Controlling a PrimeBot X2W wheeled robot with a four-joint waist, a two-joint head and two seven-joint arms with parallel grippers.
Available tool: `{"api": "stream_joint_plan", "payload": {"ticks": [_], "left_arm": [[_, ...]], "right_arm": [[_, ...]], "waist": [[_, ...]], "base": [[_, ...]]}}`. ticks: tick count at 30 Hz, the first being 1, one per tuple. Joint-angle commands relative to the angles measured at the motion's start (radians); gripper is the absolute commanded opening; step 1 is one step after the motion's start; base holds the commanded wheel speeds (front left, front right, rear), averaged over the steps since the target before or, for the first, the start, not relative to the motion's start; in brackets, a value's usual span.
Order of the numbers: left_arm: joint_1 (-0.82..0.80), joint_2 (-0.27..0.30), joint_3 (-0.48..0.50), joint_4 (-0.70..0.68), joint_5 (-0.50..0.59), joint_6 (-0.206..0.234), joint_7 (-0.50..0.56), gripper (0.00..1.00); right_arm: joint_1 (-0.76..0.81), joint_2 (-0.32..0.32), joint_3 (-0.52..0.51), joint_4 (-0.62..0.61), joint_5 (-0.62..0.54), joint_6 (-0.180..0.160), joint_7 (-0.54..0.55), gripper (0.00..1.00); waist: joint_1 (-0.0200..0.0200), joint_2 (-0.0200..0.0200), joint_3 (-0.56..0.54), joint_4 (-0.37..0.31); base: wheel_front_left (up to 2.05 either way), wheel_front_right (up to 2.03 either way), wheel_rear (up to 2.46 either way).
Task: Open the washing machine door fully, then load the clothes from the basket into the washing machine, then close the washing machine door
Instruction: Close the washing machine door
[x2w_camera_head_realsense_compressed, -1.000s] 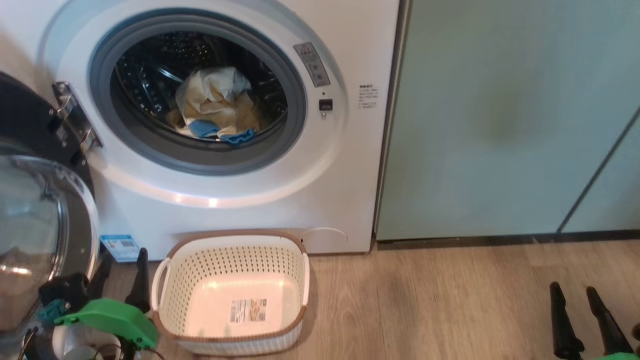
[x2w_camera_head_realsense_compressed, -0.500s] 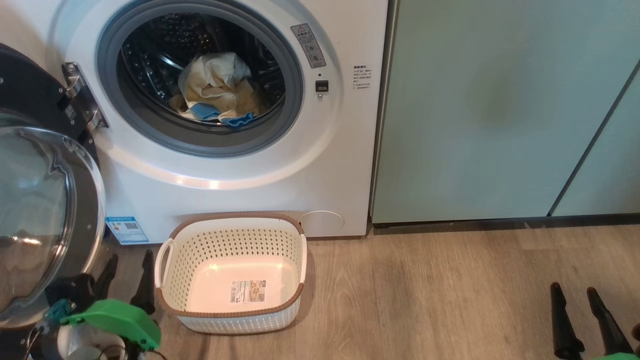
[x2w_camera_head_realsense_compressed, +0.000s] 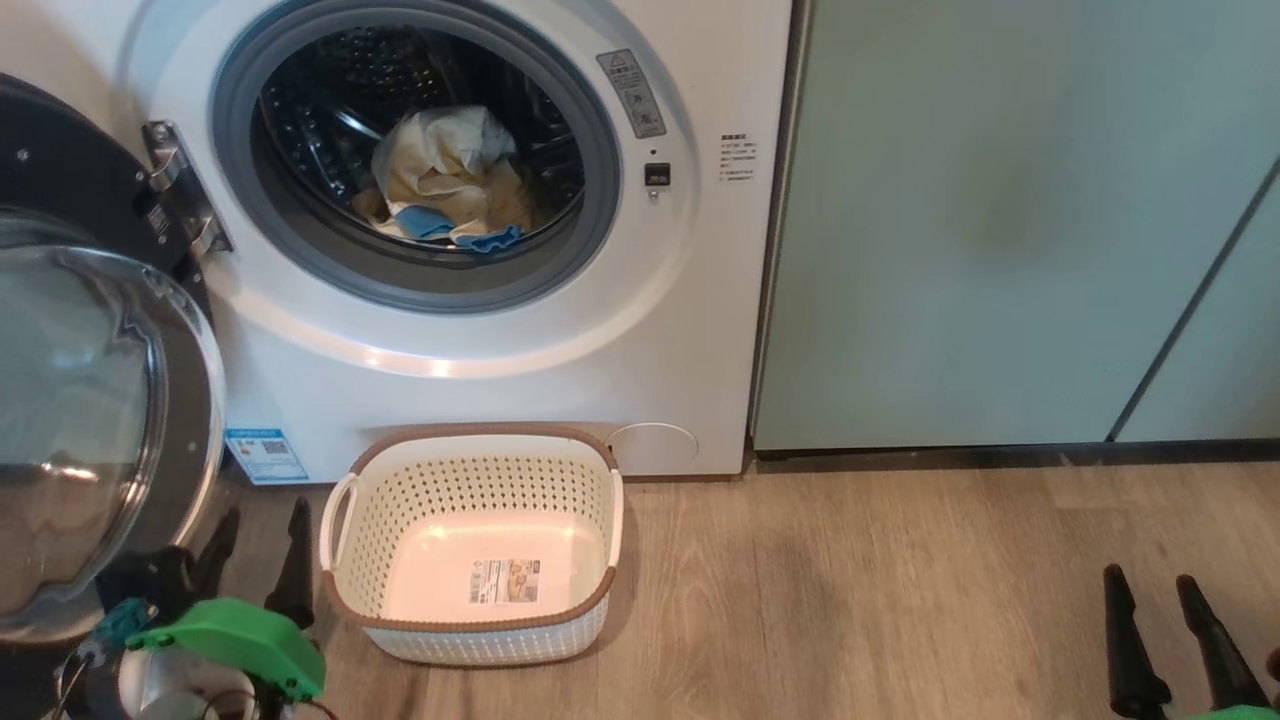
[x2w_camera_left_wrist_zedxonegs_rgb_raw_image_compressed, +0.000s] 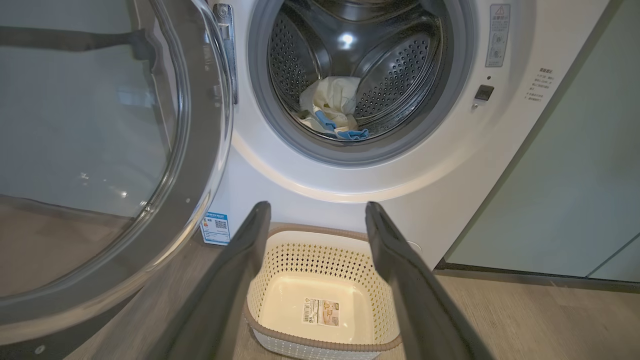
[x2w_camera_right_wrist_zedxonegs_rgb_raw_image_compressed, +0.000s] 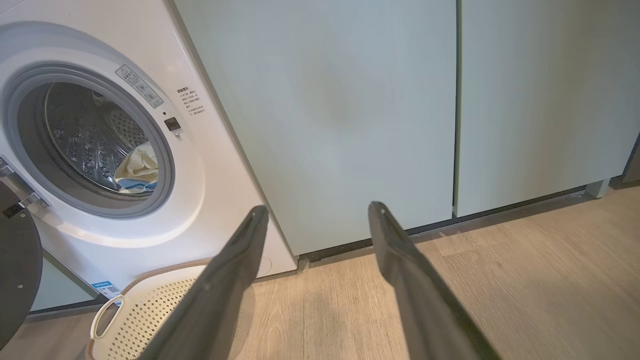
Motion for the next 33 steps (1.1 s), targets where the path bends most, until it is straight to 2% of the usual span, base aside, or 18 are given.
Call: {"api": "stream_joint_plan", "payload": {"ticks": [1, 15, 33], "left_arm": [[-0.033, 0.021, 0.043, -0.032, 0.008, -0.001, -0.008, 1.0], [-0.034, 0.016, 0.043, -0.041, 0.003, -0.001, -0.008, 1.0], [-0.059, 0.021, 0.064, -0.031, -0.001, -0.001, -0.008, 1.0]], "right_arm": [[-0.023, -0.014, 0.015, -0.032, -0.005, -0.003, -0.01, 1.0], [-0.018, 0.0, 0.014, -0.034, -0.002, -0.003, -0.01, 1.0], [-0.031, 0.01, 0.025, -0.034, 0.0, -0.003, -0.01, 1.0]], "waist": [[0.0, 0.0, 0.0, 0.004], [0.0, 0.0, 0.005, 0.117], [0.0, 0.0, 0.004, 0.321]], "base": [[0.0, 0.0, 0.0], [0.0, 0.0, 0.0], [0.0, 0.0, 0.0]]}}
